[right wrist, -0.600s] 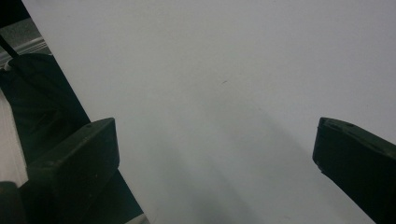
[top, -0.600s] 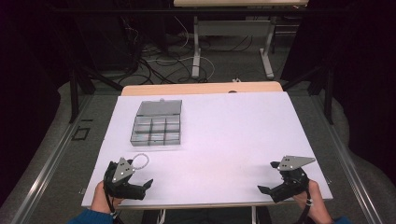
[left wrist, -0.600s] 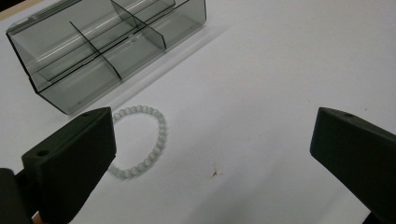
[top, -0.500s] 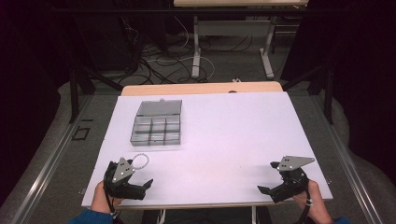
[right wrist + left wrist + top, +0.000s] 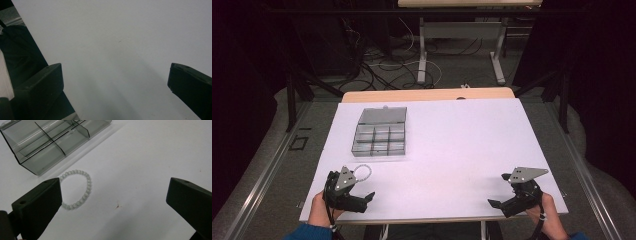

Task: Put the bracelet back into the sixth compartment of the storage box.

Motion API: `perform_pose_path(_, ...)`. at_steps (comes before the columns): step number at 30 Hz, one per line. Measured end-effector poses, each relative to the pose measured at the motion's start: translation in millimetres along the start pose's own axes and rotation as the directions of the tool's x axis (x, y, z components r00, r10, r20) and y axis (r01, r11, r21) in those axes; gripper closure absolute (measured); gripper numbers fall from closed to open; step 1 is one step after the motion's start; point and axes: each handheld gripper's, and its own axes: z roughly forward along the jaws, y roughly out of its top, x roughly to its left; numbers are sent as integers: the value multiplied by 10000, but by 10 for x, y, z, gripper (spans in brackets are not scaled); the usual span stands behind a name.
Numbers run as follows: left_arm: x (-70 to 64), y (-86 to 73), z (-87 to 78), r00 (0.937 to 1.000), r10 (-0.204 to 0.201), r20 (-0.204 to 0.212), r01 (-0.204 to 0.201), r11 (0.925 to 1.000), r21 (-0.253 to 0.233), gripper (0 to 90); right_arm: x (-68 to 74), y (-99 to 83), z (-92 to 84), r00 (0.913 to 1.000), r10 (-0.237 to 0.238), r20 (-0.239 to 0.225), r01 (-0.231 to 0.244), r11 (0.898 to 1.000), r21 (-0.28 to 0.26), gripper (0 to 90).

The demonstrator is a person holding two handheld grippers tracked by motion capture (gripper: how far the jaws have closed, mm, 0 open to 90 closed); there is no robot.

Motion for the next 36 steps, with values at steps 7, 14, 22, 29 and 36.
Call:
perform_pose_path(7,126,54,-3,9997,-144,-207,147,9998,151,15,5,2,-3,10000,35,-28,-35,9999,110,0)
perform_pose_path(14,214,69,31,9991,-396,-128,400,9987,308,23,6,5,4,10000,33,-36,-32,9998,216,0)
perform_pose_path(22,300,90,118,9985,-526,-146,534,9966,627,1,1,5,6,10000,-75,-8,75,9997,221,0)
perform_pose_path(29,337,104,197,9988,-475,-141,486,9936,1016,2,12,3,18,10000,38,-35,-38,9998,190,0)
perform_pose_path(36,352,91,264,9986,-505,-157,520,9912,1215,35,4,4,30,10000,-46,-52,46,9999,140,0)
